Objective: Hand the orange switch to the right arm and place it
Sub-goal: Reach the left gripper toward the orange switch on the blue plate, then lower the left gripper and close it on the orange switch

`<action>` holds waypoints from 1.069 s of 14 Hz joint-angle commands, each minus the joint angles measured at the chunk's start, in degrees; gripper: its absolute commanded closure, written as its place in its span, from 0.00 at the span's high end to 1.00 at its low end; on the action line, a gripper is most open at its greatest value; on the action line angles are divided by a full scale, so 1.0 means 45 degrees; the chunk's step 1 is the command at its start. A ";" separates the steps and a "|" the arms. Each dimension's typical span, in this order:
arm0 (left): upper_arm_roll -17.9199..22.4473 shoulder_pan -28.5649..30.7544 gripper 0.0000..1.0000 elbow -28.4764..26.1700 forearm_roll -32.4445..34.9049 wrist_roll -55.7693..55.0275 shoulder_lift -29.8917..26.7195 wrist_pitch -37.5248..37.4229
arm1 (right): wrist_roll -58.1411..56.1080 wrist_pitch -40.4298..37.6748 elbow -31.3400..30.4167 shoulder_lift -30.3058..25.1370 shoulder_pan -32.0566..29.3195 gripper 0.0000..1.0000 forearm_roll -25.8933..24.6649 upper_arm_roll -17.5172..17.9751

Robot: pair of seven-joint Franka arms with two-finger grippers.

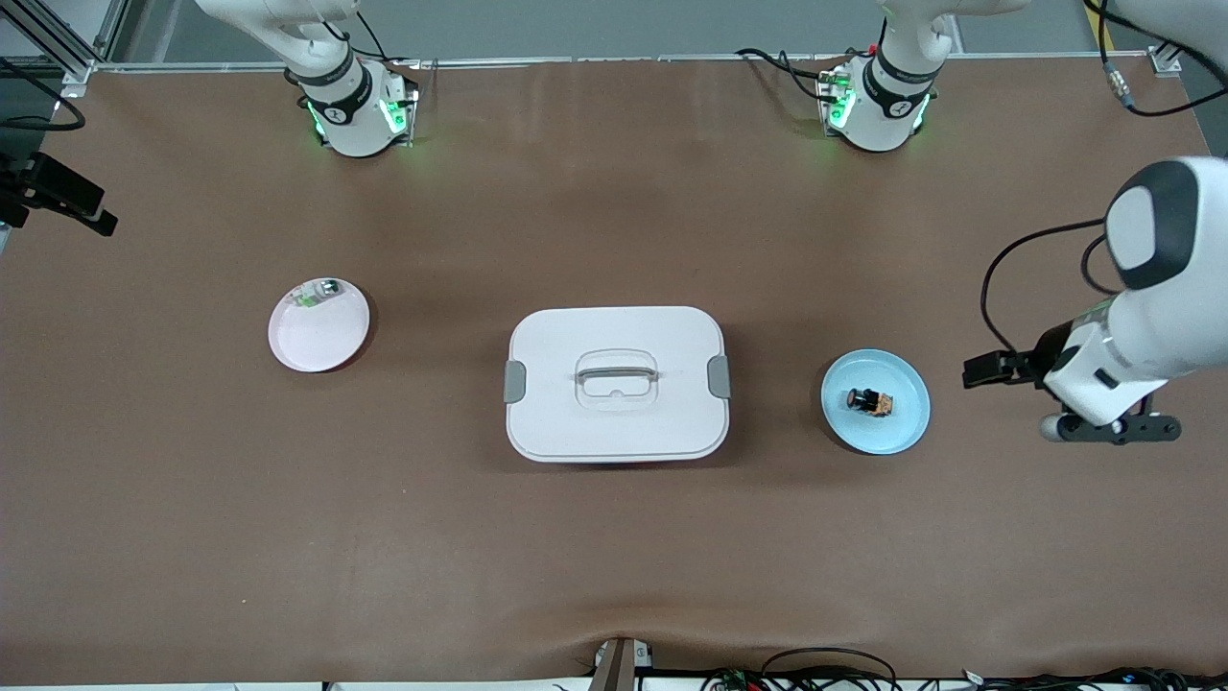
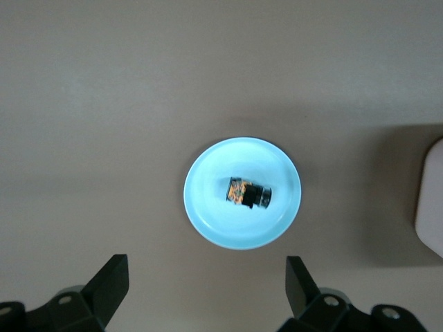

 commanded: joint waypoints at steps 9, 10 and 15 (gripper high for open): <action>-0.0441 -0.0416 1.00 -0.0945 0.0450 0.1327 0.1710 0.2486 | 0.0009 0.0144 -0.0305 -0.0259 -0.0217 1.00 0.0139 0.0116; -0.0461 -0.0532 1.00 -0.1200 0.0761 0.1385 0.1690 0.2779 | 0.0009 0.0125 -0.0305 -0.0259 -0.0217 1.00 0.0139 0.0116; -0.0675 -0.0612 1.00 -0.2118 0.0959 0.1717 0.1866 0.4089 | 0.0009 0.0105 -0.0305 -0.0278 -0.0237 1.00 0.0139 0.0116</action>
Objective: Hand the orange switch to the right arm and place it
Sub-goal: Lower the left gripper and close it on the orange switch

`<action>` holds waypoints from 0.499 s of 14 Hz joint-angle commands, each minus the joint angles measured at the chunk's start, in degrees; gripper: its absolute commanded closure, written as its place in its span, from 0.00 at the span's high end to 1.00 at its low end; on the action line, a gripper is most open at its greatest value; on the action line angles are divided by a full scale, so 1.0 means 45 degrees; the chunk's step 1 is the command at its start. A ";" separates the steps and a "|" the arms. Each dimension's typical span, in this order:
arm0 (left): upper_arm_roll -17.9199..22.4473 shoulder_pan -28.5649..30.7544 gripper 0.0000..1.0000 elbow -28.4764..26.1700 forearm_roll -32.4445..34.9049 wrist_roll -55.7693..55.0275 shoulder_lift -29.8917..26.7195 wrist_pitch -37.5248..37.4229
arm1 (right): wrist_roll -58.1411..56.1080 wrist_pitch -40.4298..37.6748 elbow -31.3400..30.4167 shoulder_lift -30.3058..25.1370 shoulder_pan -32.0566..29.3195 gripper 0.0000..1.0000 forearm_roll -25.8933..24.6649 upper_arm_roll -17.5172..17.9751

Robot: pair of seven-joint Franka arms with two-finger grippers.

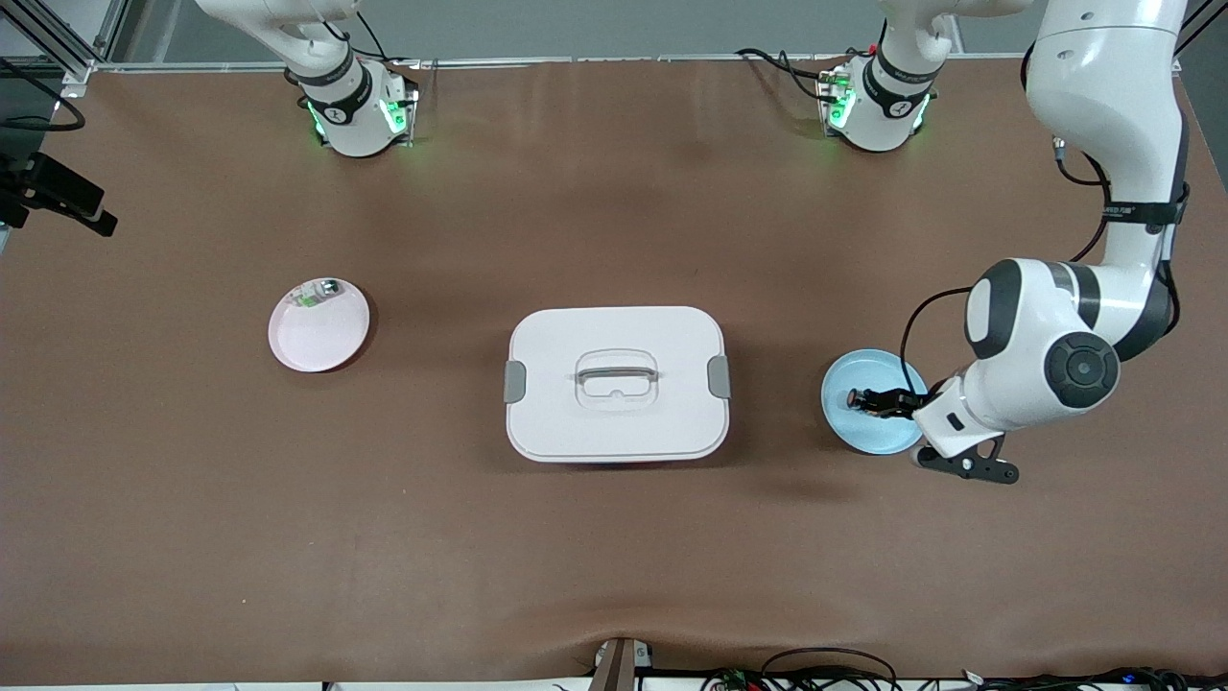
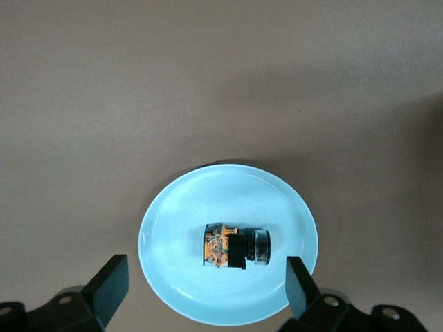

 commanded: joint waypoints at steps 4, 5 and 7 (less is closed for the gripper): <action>-0.0443 0.0189 1.00 -0.1130 0.0244 0.0240 0.0109 0.1013 | 0.0008 0.0056 -0.0298 -0.0259 -0.0353 1.00 0.0139 0.0118; -0.0578 0.0247 1.00 -0.1247 0.0225 0.0259 0.0149 0.1091 | 0.0008 0.0075 -0.0298 -0.0259 -0.0353 1.00 0.0139 0.0118; -0.0619 0.0248 1.00 -0.1501 0.0224 0.0259 0.0266 0.1384 | 0.0008 0.0095 -0.0298 -0.0259 -0.0353 1.00 0.0139 0.0118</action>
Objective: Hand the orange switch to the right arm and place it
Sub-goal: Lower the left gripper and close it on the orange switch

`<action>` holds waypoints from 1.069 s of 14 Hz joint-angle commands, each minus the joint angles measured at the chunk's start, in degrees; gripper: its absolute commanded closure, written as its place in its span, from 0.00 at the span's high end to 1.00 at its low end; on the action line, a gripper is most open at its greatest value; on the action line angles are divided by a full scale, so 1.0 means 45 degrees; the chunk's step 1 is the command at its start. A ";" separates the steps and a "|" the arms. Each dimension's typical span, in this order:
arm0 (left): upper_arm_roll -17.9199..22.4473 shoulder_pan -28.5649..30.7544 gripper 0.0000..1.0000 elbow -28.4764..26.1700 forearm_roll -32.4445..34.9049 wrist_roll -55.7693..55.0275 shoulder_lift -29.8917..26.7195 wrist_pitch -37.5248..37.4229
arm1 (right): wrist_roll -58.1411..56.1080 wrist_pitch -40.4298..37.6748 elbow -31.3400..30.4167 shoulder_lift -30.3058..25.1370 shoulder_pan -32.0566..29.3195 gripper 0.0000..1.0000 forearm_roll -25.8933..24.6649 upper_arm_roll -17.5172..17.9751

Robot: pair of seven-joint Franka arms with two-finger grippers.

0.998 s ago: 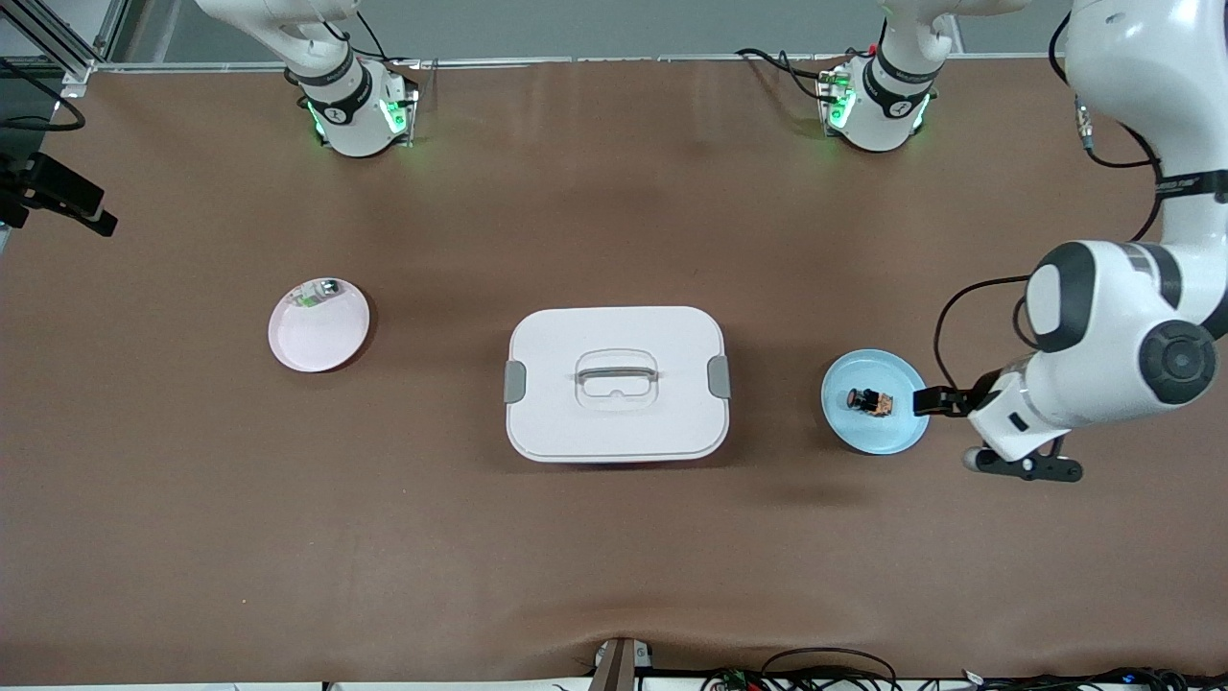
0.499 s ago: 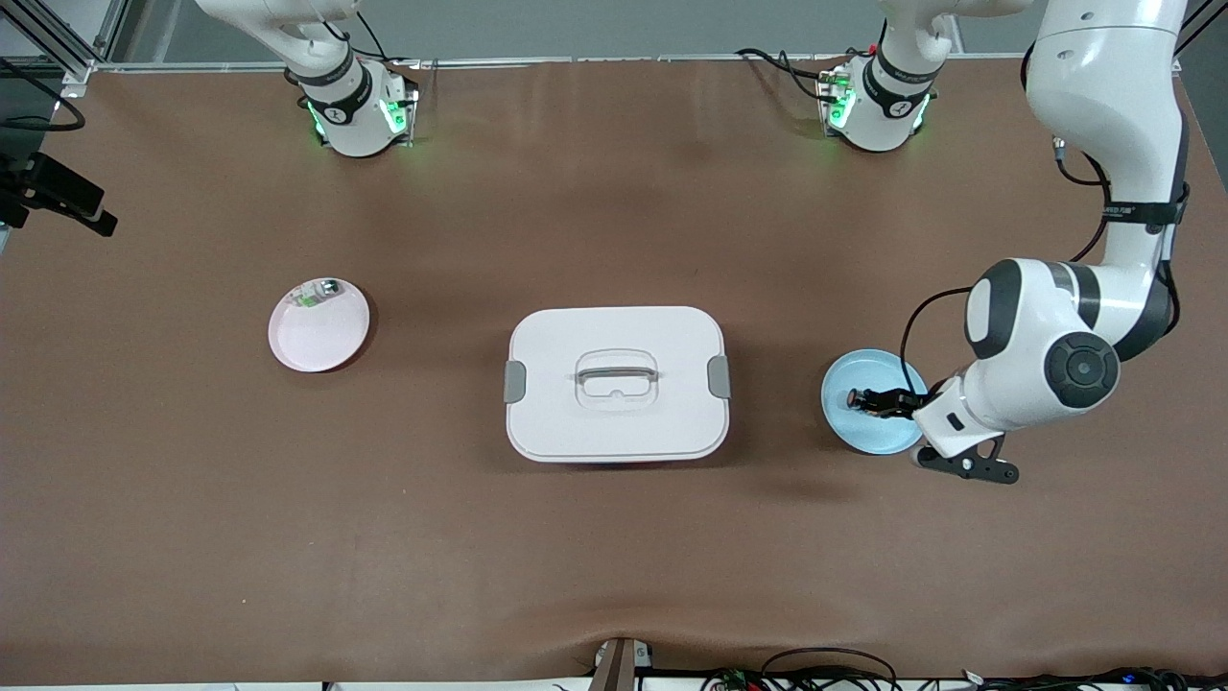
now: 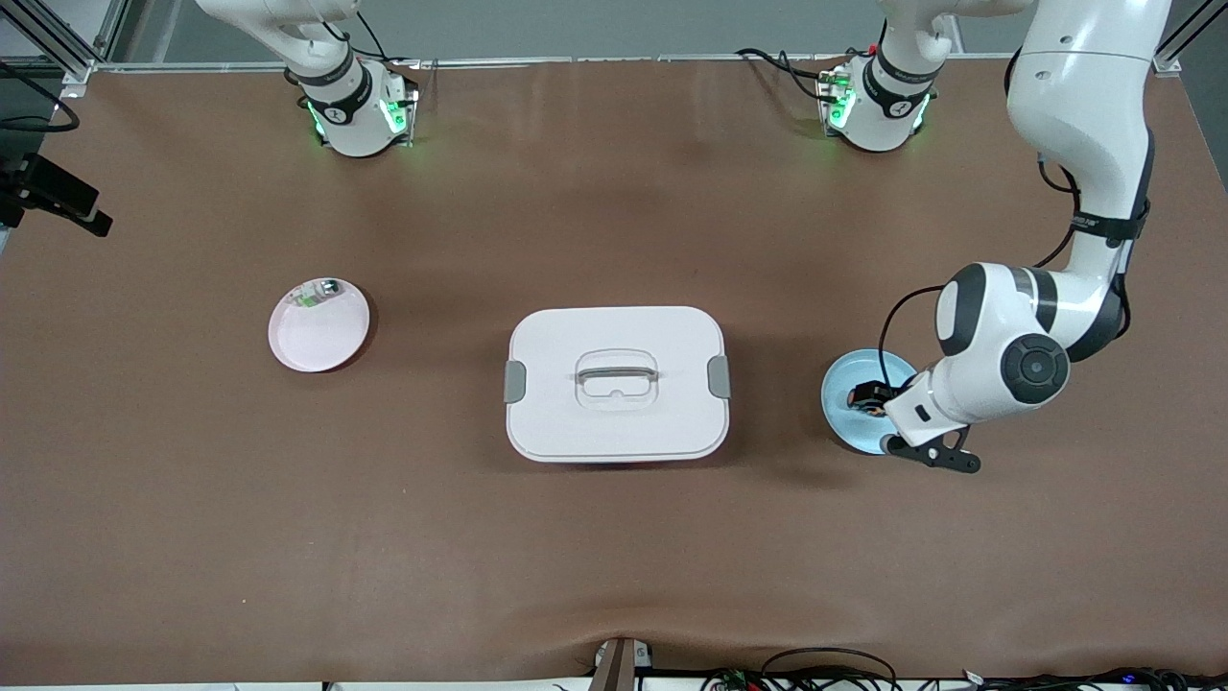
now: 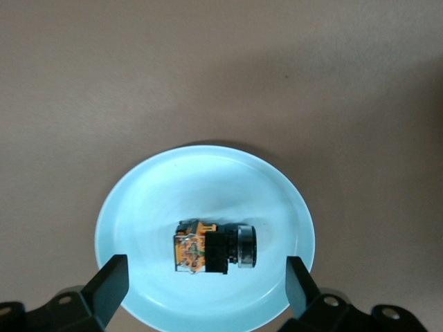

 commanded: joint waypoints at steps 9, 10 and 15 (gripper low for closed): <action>-0.0249 0.0214 1.00 -0.1130 0.0300 0.0629 0.0357 0.1218 | 0.0006 0.0139 -0.0296 -0.0220 -0.0352 1.00 0.0139 0.0138; -0.0249 0.0234 1.00 -0.1150 0.0300 0.0629 0.0397 0.1237 | 0.0006 0.0159 -0.0296 -0.0220 -0.0352 1.00 0.0139 0.0138; -0.0230 0.0215 1.00 -0.1130 0.0300 0.0629 0.0709 0.1355 | 0.0006 0.0217 -0.0296 -0.0201 -0.0333 1.00 0.0139 0.0138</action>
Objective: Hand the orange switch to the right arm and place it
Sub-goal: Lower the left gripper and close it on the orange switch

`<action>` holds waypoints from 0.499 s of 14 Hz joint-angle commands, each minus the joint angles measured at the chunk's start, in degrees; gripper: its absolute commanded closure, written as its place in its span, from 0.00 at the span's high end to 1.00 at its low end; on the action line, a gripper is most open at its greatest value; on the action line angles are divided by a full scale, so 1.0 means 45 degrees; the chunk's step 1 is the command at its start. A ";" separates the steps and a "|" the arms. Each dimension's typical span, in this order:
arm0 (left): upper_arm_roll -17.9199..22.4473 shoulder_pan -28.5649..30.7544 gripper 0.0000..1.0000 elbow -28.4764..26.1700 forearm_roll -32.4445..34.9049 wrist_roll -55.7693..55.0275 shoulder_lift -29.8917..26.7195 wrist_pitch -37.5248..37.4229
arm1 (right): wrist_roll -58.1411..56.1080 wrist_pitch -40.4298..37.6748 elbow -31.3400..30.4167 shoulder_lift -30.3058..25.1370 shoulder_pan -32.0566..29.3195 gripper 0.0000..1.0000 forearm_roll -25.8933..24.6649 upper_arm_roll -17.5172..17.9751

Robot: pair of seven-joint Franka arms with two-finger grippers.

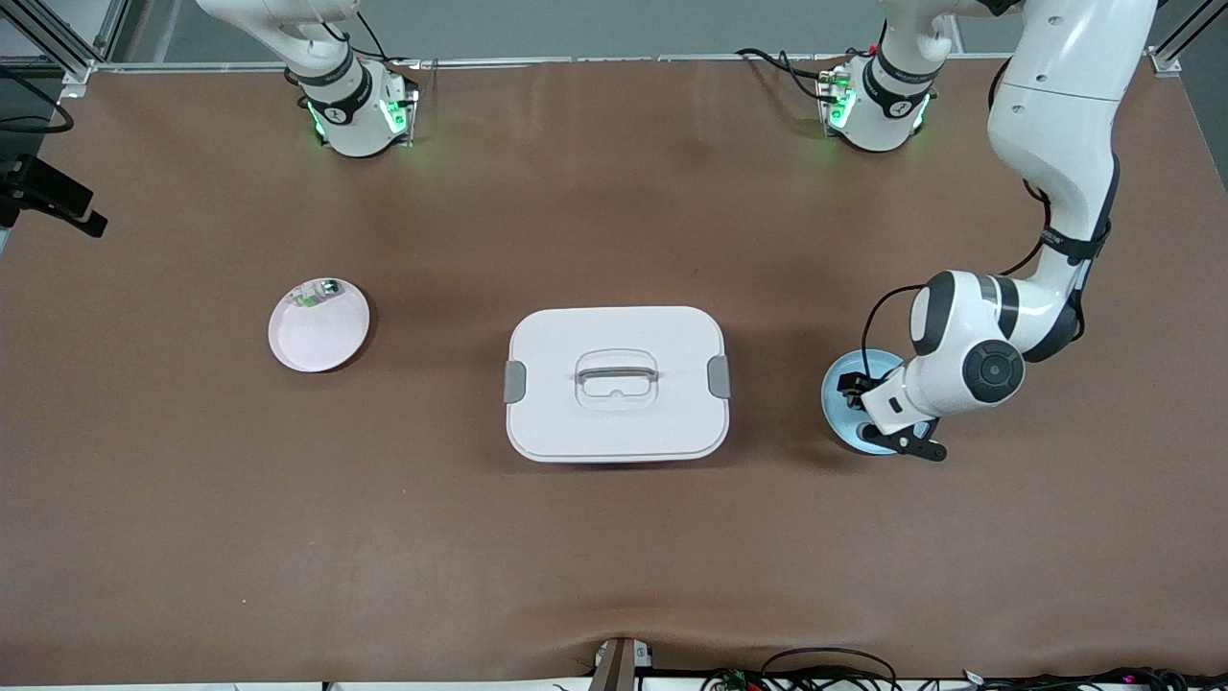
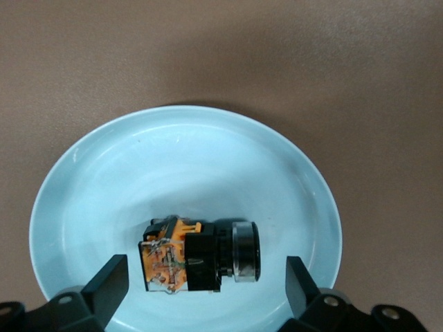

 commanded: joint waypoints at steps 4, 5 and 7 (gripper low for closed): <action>-0.0170 0.0172 1.00 -0.0042 0.0251 0.0073 0.0293 0.0565 | 0.0006 0.0197 -0.0285 -0.0182 -0.0228 1.00 0.0139 0.0170; -0.0170 0.0191 1.00 -0.0042 0.0251 0.0073 0.0313 0.0585 | 0.0006 0.0197 -0.0285 -0.0182 -0.0228 1.00 0.0139 0.0151; -0.0170 0.0172 1.00 -0.0042 0.0251 0.0053 0.0371 0.0701 | 0.0006 0.0178 -0.0285 -0.0182 -0.0228 1.00 0.0139 0.0151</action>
